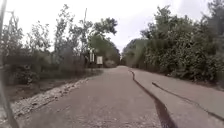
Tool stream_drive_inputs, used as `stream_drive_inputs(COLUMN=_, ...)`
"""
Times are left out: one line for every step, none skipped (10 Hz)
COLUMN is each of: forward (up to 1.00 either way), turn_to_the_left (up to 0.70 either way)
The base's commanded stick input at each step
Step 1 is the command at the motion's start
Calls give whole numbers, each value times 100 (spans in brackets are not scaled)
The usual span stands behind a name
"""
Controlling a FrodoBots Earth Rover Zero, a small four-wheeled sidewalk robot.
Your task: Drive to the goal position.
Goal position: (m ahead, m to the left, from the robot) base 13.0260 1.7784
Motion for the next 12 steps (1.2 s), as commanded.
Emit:
stream_drive_inputs(forward=70, turn_to_the_left=0)
stream_drive_inputs(forward=70, turn_to_the_left=0)
stream_drive_inputs(forward=70, turn_to_the_left=0)
stream_drive_inputs(forward=70, turn_to_the_left=0)
stream_drive_inputs(forward=70, turn_to_the_left=0)
stream_drive_inputs(forward=70, turn_to_the_left=0)
stream_drive_inputs(forward=70, turn_to_the_left=0)
stream_drive_inputs(forward=70, turn_to_the_left=0)
stream_drive_inputs(forward=70, turn_to_the_left=0)
stream_drive_inputs(forward=70, turn_to_the_left=0)
stream_drive_inputs(forward=70, turn_to_the_left=0)
stream_drive_inputs(forward=70, turn_to_the_left=0)
